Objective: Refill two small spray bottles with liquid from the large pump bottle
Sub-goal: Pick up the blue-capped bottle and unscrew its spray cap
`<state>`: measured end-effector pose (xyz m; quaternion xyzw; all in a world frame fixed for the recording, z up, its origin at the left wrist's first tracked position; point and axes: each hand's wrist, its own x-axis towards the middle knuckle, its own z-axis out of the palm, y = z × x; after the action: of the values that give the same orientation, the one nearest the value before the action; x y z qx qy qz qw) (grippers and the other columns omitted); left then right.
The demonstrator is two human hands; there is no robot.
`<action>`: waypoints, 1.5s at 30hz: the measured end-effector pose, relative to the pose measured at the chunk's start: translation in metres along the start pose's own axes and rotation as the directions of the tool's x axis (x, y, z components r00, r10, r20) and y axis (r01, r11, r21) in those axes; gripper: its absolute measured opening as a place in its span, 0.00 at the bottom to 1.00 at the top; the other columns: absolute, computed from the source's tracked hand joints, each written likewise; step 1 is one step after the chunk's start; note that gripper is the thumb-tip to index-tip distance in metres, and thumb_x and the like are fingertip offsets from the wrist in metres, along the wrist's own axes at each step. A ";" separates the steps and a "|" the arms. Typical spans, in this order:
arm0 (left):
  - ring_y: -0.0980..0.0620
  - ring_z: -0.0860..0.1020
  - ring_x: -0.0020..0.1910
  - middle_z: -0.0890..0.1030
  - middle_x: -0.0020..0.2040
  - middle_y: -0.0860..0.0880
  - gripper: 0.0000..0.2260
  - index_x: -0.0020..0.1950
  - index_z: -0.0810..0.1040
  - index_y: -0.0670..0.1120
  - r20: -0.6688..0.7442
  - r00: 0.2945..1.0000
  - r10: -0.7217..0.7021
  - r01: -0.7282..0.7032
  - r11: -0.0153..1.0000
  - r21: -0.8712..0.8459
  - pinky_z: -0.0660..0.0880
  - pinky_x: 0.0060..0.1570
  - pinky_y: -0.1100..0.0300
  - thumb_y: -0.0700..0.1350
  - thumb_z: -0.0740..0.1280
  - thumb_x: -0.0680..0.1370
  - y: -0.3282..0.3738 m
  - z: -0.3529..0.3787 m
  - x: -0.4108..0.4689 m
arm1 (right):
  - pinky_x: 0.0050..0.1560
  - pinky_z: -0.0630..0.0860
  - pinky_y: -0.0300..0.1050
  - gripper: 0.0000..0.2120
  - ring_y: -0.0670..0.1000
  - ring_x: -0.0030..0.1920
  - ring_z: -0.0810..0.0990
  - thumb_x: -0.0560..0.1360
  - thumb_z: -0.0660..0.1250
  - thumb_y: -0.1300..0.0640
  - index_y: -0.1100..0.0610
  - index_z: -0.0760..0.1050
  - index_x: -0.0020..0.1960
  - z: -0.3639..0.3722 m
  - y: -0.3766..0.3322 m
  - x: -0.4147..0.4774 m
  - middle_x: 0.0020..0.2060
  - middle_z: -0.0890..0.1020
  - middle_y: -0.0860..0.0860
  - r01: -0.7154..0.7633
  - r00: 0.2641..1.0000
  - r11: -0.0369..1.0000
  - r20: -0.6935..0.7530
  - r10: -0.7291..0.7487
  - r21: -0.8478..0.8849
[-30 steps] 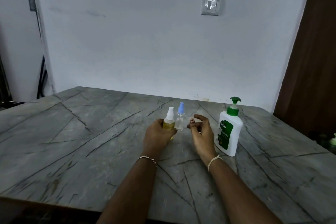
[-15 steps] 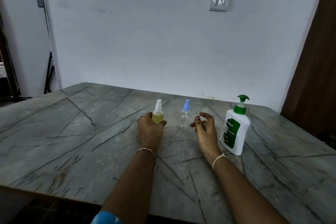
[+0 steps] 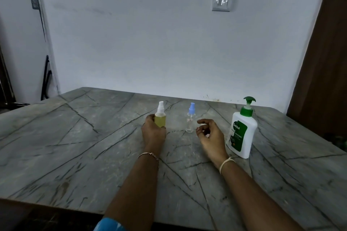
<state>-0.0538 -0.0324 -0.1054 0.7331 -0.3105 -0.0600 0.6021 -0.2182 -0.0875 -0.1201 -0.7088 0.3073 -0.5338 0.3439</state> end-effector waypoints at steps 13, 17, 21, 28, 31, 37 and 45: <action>0.42 0.72 0.63 0.74 0.64 0.42 0.35 0.68 0.65 0.42 -0.010 0.999 -0.033 0.033 0.999 0.010 0.70 0.62 0.50 0.43 0.77 0.66 0.000 -0.001 0.001 | 0.43 0.76 0.37 0.09 0.39 0.36 0.81 0.71 0.74 0.61 0.49 0.79 0.37 -0.005 -0.003 0.008 0.32 0.83 0.44 -0.004 1.000 0.987 -0.009 0.003 -0.158; 0.42 0.69 0.66 0.73 0.64 0.41 0.37 0.68 0.64 0.41 -0.080 0.997 -0.019 0.025 0.997 0.078 0.63 0.67 0.51 0.45 0.78 0.65 0.004 0.001 0.003 | 0.43 0.78 0.43 0.05 0.41 0.38 0.82 0.73 0.72 0.52 0.48 0.79 0.39 -0.005 -0.007 0.019 0.32 0.83 0.42 -0.053 0.998 0.963 -0.056 0.039 -0.266; 0.42 0.67 0.67 0.73 0.64 0.41 0.37 0.70 0.62 0.42 -0.105 0.994 -0.009 0.017 0.997 0.069 0.63 0.65 0.53 0.45 0.77 0.66 0.005 0.005 0.003 | 0.41 0.76 0.47 0.14 0.51 0.41 0.80 0.77 0.63 0.44 0.53 0.75 0.41 0.003 -0.007 0.031 0.37 0.82 0.48 -0.080 0.976 0.934 -0.217 0.003 -0.348; 0.42 0.70 0.64 0.75 0.62 0.41 0.38 0.70 0.62 0.42 -0.166 0.986 -0.007 0.008 1.000 0.010 0.69 0.64 0.49 0.44 0.77 0.65 0.001 0.005 0.006 | 0.60 0.68 0.49 0.34 0.56 0.63 0.71 0.67 0.77 0.50 0.56 0.65 0.67 0.027 0.011 0.055 0.63 0.74 0.54 -0.148 0.985 0.952 -0.130 0.116 -0.268; 0.43 0.70 0.64 0.75 0.61 0.42 0.38 0.70 0.62 0.43 -0.160 0.987 -0.027 0.030 0.999 0.014 0.70 0.63 0.49 0.44 0.78 0.65 0.000 0.003 0.007 | 0.64 0.70 0.52 0.37 0.57 0.64 0.72 0.66 0.77 0.50 0.56 0.63 0.69 0.035 0.022 0.063 0.65 0.74 0.54 -0.204 0.979 0.949 -0.040 0.200 -0.242; 0.44 0.70 0.64 0.75 0.61 0.44 0.36 0.68 0.64 0.45 -0.142 0.990 -0.025 0.028 1.000 0.013 0.70 0.60 0.53 0.44 0.78 0.65 0.000 0.005 0.009 | 0.53 0.71 0.42 0.22 0.54 0.55 0.78 0.74 0.71 0.58 0.58 0.68 0.65 0.039 0.024 0.062 0.56 0.79 0.54 -0.194 0.980 0.968 0.006 0.198 -0.158; 0.44 0.74 0.56 0.75 0.56 0.44 0.27 0.60 0.66 0.45 -0.141 0.990 0.007 -0.007 1.000 0.003 0.74 0.54 0.50 0.41 0.75 0.66 0.008 0.003 -0.001 | 0.52 0.75 0.46 0.19 0.49 0.47 0.78 0.71 0.74 0.54 0.53 0.71 0.58 0.029 0.007 0.050 0.48 0.78 0.47 -0.143 0.989 0.973 0.019 0.149 -0.178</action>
<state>-0.0590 -0.0353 -0.0990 0.7353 -0.2700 -0.0056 0.6216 -0.1783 -0.1271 -0.1046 -0.7204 0.3992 -0.4663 0.3230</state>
